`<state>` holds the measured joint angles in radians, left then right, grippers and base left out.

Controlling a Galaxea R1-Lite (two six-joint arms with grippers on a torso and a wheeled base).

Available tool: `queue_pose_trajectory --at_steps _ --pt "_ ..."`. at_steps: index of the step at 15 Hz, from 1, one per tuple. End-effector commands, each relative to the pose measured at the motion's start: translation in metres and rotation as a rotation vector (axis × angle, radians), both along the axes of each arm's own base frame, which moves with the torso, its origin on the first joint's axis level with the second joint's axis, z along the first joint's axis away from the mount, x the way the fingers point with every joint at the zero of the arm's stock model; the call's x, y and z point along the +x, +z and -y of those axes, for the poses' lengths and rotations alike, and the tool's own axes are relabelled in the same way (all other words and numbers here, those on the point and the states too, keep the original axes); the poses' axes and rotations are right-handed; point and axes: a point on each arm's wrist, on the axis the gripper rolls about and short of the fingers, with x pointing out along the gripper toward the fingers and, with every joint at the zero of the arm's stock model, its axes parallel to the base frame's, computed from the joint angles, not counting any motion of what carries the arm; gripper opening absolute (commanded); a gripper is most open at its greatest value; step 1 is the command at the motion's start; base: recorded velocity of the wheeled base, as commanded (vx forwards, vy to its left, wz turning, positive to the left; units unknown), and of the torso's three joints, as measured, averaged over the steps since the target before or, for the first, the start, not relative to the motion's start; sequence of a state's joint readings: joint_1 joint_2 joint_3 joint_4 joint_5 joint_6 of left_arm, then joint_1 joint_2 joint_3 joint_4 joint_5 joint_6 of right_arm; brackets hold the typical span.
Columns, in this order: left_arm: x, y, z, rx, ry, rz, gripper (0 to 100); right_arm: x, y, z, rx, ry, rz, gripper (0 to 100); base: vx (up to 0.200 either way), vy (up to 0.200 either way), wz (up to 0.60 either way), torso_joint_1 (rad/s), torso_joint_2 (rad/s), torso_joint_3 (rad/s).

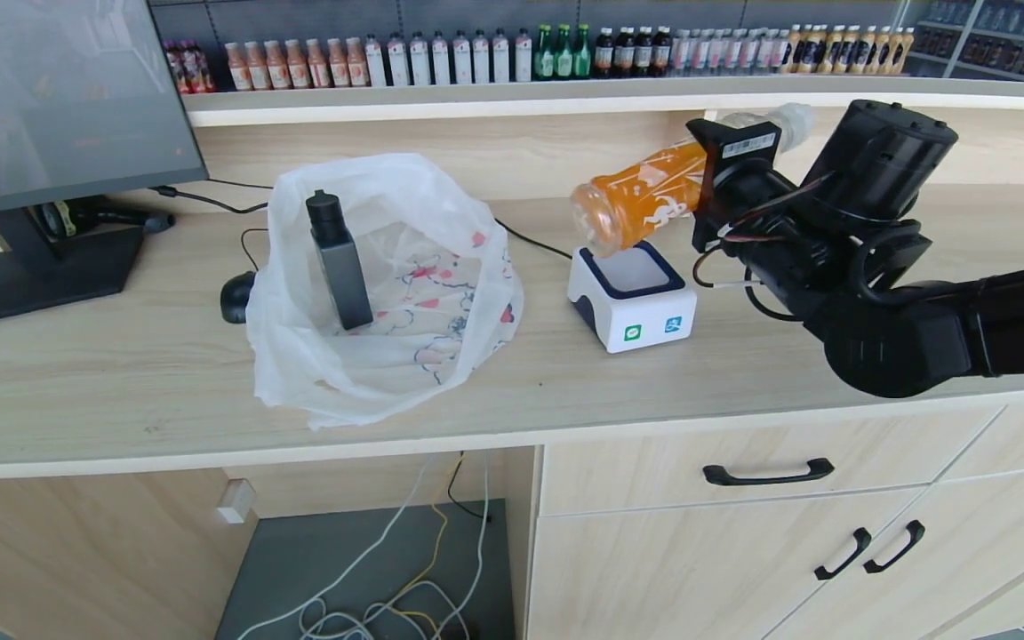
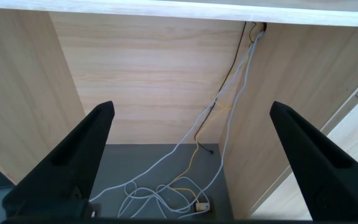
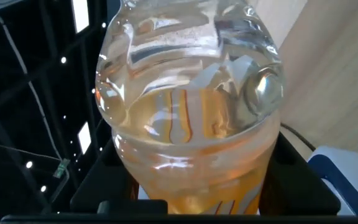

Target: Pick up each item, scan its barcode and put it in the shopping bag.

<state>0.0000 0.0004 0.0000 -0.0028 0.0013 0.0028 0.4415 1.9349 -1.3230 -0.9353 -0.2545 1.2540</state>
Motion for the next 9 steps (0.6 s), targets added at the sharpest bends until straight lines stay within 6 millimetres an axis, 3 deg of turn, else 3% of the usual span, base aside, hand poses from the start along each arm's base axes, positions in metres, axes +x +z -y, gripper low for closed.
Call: queue_pose_trajectory --at_steps 1,9 --pt "0.0 0.0 0.0 0.0 0.0 0.001 100 0.0016 -0.0091 -0.0002 -0.001 0.002 -0.027 0 0.0 0.0 0.0 0.0 0.0 0.0" --pt "0.0 0.0 0.0 0.0 0.0 0.001 100 0.0075 -0.0171 0.0022 0.007 0.003 -0.049 0 0.0 0.0 0.0 0.0 0.0 0.0"
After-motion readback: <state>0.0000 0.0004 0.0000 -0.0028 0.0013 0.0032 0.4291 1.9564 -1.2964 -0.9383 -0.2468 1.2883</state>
